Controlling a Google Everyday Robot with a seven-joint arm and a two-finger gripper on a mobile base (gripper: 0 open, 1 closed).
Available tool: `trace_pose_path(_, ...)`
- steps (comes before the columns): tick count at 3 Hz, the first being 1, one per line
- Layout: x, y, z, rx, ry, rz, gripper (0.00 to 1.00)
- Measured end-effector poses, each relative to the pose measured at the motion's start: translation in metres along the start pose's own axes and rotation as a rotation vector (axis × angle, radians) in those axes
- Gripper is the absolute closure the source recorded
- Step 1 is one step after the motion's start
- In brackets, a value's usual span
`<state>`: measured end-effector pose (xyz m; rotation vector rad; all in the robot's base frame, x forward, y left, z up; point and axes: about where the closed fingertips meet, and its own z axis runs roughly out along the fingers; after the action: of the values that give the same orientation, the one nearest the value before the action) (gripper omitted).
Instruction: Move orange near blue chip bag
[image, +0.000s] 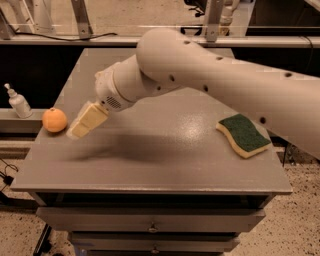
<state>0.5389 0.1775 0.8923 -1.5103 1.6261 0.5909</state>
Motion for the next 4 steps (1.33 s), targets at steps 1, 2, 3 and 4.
trace_pose_path(1, -0.007, 0.007, 0.04, -0.034, -0.036, 0.02, 0.0)
trace_pose_path(2, -0.014, 0.012, 0.074, -0.064, -0.073, 0.043, 0.0)
trace_pose_path(3, -0.017, 0.013, 0.095, -0.078, -0.108, 0.082, 0.0)
trace_pose_path(4, -0.022, 0.015, 0.107, -0.086, -0.12, 0.094, 0.18)
